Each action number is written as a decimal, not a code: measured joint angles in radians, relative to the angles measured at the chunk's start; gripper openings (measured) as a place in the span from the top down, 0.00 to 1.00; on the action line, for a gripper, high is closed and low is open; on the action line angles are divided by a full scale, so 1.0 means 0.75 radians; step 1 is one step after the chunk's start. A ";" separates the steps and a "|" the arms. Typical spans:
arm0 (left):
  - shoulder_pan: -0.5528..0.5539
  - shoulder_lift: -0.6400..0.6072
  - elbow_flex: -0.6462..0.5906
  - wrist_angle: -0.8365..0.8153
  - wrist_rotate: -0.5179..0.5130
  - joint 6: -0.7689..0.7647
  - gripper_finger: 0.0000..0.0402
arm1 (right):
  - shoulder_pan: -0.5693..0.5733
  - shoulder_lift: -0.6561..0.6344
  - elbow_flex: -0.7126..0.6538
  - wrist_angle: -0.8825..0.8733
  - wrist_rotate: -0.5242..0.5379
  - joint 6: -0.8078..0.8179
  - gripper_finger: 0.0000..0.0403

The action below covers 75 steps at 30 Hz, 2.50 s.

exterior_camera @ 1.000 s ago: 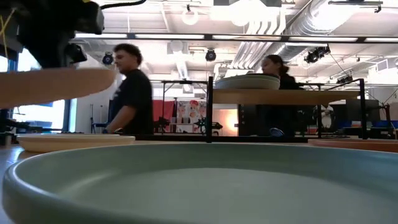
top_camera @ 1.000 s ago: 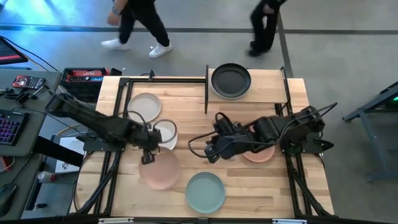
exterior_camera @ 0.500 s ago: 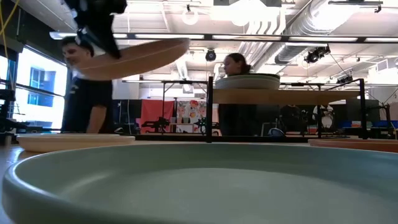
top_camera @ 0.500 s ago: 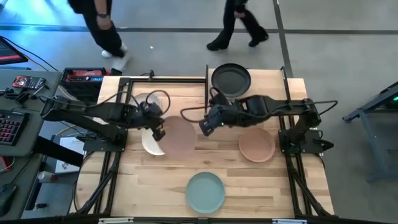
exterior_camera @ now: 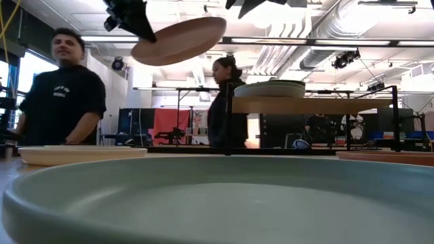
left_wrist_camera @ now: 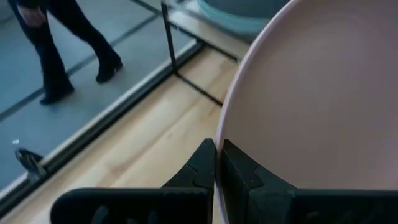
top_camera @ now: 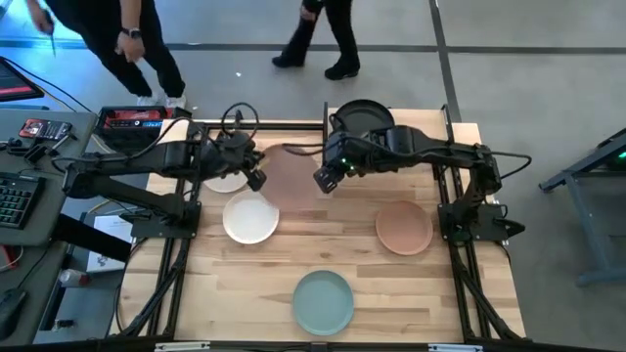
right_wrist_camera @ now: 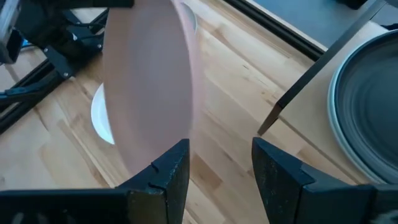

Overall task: Place and stack plates onto a shelf
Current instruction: Stack the pink plate on top of the black plate on the shelf

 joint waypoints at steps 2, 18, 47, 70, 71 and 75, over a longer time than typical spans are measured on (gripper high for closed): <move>0.027 0.000 0.000 0.025 0.001 0.016 1.00 | -0.016 0.000 0.000 0.000 -0.017 -0.022 0.63; 0.083 0.001 0.000 0.249 0.027 0.121 1.00 | -0.091 0.000 0.000 0.001 -0.073 -0.089 0.63; 0.080 0.035 -0.001 0.317 0.099 0.075 0.93 | -0.101 0.023 0.001 -0.037 -0.054 -0.087 1.00; 0.153 0.021 -0.001 0.441 0.349 0.111 0.72 | -0.131 0.023 0.001 -0.141 -0.057 -0.086 1.00; 0.153 0.021 -0.001 0.437 0.348 0.112 0.72 | -0.139 0.023 0.001 -0.155 -0.058 -0.090 1.00; 0.161 -0.004 -0.001 0.438 0.346 0.132 0.72 | -0.186 0.016 0.001 -0.235 -0.084 -0.131 1.00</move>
